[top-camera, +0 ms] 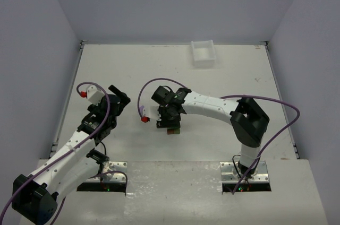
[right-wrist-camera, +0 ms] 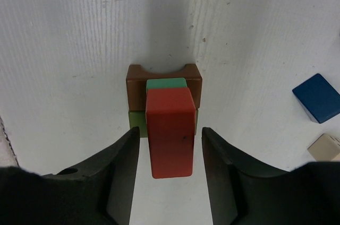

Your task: Build the wood block tower

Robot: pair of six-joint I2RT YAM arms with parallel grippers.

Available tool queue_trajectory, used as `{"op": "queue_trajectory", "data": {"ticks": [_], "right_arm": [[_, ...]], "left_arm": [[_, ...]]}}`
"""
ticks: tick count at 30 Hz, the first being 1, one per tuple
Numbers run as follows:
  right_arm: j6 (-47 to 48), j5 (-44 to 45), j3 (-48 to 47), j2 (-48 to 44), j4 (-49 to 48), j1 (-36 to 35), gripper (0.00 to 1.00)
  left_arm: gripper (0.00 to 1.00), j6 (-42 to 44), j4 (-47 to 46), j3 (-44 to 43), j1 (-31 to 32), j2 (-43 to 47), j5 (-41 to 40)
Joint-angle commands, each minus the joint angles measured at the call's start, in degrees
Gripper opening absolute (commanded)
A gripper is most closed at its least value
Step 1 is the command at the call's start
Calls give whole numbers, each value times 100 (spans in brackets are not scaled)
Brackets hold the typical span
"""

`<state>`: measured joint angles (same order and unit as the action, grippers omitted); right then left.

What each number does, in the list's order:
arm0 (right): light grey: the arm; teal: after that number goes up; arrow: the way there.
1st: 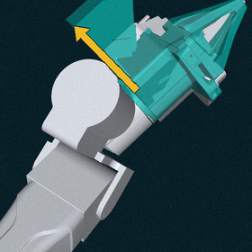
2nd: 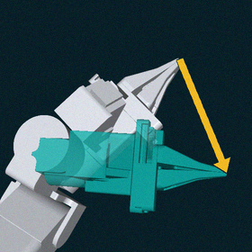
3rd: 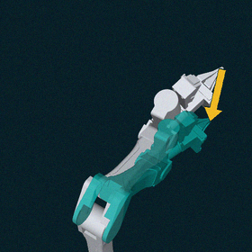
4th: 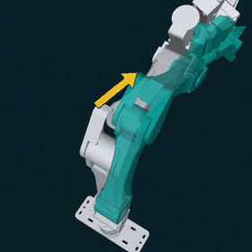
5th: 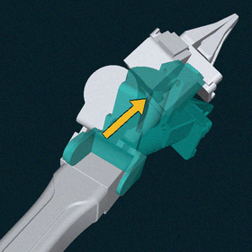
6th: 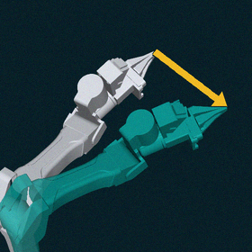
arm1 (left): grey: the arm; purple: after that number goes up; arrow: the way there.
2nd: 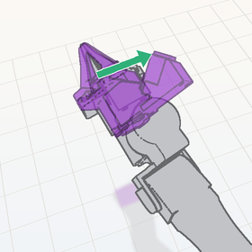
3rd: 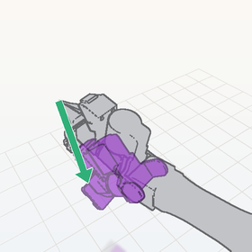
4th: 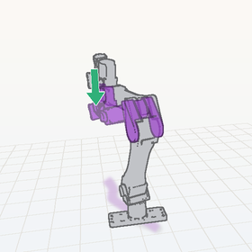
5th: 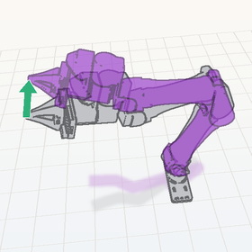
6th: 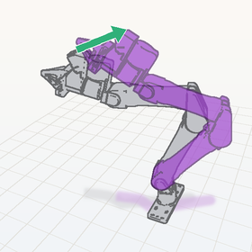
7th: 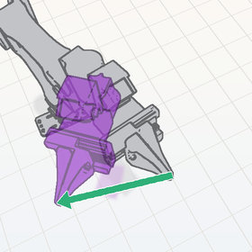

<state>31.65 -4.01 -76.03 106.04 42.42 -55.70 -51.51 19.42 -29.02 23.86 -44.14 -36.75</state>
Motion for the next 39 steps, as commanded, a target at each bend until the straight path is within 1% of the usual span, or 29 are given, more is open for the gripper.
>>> {"op": "queue_trajectory", "data": {"ticks": [1, 2, 5, 6, 7, 8, 9, 10, 18, 23, 27, 30, 31, 33, 35, 39], "right_arm": [[-62, -21, -246, -65, -39, -46, 55], [-71, -29, -246, -74, -40, -46, 56], [-63, -79, -254, -116, -67, -46, 66], [-47, -115, -254, -119, -59, -46, 67], [-37, -149, -254, -151, -58, -46, 80], [-42, -180, -249, -192, -96, -46, 89], [-48, -196, -243, -242, -127, -46, 96], [-54, -197, -237, -301, -145, -46, 99], [-28, -302, -277, -919, -311, -46, 99], [-182, -101, -49, -1621, -1112, -46, 99], [-849, 268, -25, -2121, -1601, -37, 99], [-1729, 606, 6, -2404, -1825, 29, 99], [-1828, 748, 59, -2475, -1884, 45, 99], [-2336, 1304, 389, -2757, -2108, 104, 99], [-2907, 1541, 816, -3076, -2290, 290, 99], [-4296, 1747, 1596, -3546, -2432, 1063, 99]], "left_arm": [[100, 35, -219, 45, -74, 71, 18], [100, 43, -219, 45, -74, 72, 19], [100, 44, -211, 46, -74, 72, 19], [100, 44, -219, 45, -74, 72, 27], [100, 52, -211, 45, -74, 72, 36], [100, 75, -233, 40, -74, 67, 75], [100, 118, -262, 34, -74, 61, 128], [100, 183, -297, 28, -74, 55, 193], [100, 329, -177, -190, -74, -86, 492], [100, 438, 18, -321, -69, -98, 855], [100, 607, -29, -337, -74, -161, 1120], [100, 713, -106, -366, -74, -335, 1419], [100, 741, -152, -374, -74, -391, 1460], [100, 755, -250, -384, -82, -638, 1642], [100, 756, -355, -414, -76, -923, 1735], [100, 749, -549, -557, -73, -1582, 1976]]}}
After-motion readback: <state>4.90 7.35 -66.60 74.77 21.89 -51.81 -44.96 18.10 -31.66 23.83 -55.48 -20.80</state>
